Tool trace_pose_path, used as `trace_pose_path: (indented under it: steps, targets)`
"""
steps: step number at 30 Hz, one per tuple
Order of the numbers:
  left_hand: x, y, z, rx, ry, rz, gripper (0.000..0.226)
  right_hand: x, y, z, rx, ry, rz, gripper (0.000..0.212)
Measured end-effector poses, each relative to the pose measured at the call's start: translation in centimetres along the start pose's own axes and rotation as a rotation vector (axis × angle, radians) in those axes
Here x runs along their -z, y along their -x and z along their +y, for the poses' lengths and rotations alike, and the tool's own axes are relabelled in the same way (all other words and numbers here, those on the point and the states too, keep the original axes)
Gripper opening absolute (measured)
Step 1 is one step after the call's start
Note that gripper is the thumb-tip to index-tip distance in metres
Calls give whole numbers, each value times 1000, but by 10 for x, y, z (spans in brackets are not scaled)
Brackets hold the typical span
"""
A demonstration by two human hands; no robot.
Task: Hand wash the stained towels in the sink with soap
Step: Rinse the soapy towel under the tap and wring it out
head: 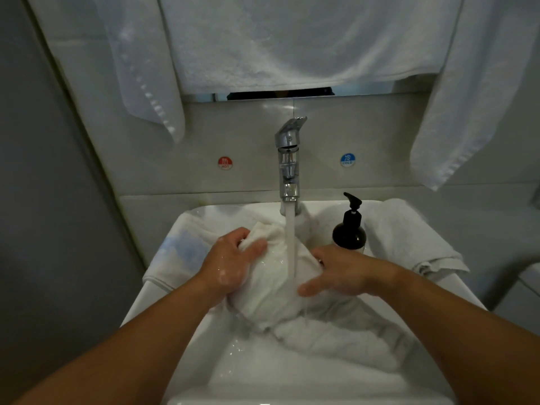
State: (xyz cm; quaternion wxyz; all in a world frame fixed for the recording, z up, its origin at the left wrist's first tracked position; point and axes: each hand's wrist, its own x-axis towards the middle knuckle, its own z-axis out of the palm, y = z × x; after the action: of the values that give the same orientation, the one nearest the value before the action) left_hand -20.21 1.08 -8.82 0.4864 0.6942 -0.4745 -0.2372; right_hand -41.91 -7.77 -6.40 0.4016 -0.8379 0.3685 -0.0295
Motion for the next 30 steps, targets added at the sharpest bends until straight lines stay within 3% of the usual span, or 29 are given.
trace_pose_path:
  steps: [2, 4, 8, 11, 13, 16, 18, 19, 21, 24, 26, 30]
  targets:
    - [5, -1, -5, -7, -57, -7, 21, -4, -1, 3, -22, -128, 50, 21]
    - [6, 1, -8, 14, -160, -89, 50, -10, -2, 3, -17, -443, 55, 15]
    - [1, 12, 0, -146, -380, -170, 74, -16, -3, -1, 35, -804, 25, 25]
    - [-9, 18, 1, -178, -475, -409, 73, -14, 0, -6, 60, -903, 99, 27]
    - [-12, 15, -2, -238, -493, -386, 58, -10, 1, -9, 71, -967, 207, 30]
    - [-5, 10, 1, -189, -369, -331, 31, -4, 0, -7, 64, -754, 398, 55]
    - [4, 8, 1, -141, -297, -347, 25, 0, 1, -1, 94, -540, 340, 78]
    - [8, 8, 0, -128, -262, -348, 26, 2, 2, 2, 93, -390, 295, 78]
    - [12, 6, -1, -111, -190, -328, 27, 6, 1, 7, 69, -61, 291, 55]
    - [13, 4, 2, -102, -82, -248, 25, 9, 0, 8, 95, 114, 358, 26]
    - [13, 3, 6, -118, 16, -186, 21, 11, 1, 6, 141, 119, 392, 21]
    - [15, 7, 22, -222, 299, 29, 21, 13, 8, -3, 277, -159, 522, 19]
